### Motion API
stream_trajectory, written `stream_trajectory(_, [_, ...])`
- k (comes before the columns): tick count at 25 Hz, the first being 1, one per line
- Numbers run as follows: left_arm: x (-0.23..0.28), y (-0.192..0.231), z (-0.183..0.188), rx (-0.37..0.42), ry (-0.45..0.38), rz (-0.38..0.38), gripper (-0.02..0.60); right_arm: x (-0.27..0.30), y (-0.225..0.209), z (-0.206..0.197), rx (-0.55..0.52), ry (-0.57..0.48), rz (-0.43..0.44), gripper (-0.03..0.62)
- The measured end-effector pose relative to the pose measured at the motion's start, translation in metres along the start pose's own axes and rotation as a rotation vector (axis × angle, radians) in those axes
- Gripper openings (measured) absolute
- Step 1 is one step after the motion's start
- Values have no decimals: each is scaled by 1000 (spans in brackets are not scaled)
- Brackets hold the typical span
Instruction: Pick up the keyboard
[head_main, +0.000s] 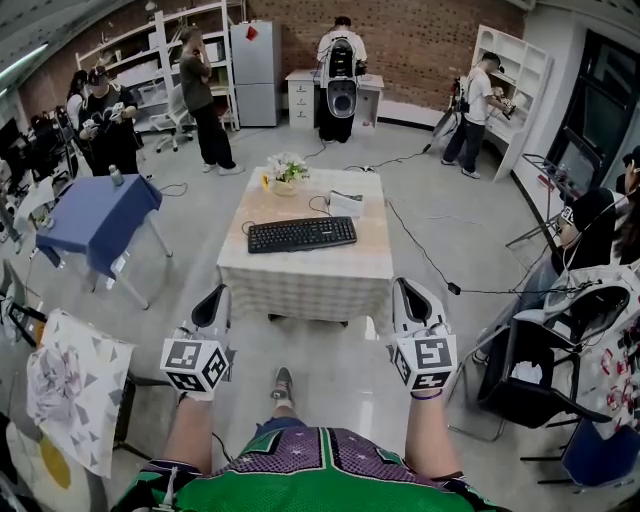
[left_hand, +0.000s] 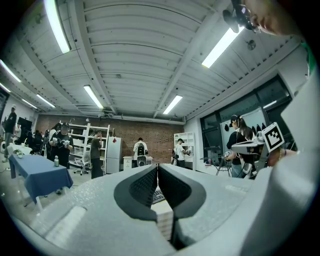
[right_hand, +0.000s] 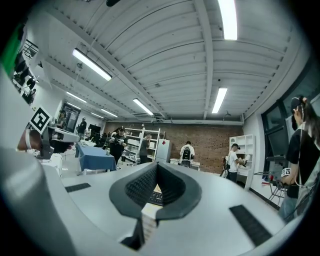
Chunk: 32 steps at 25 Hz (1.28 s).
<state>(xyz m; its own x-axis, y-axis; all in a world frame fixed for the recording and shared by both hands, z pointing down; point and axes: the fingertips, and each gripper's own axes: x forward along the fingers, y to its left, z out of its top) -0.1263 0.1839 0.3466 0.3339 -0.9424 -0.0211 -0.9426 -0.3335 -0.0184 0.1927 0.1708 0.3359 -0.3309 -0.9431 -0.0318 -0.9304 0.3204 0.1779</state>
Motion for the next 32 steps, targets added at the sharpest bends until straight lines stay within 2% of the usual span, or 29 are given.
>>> stream_trajectory(20, [8, 15, -13, 6, 20, 15, 18, 12, 8, 0, 30, -33, 17, 0])
stream_trajectory(32, [68, 54, -25, -18, 31, 22, 18, 82, -2, 1, 49, -36, 40, 0])
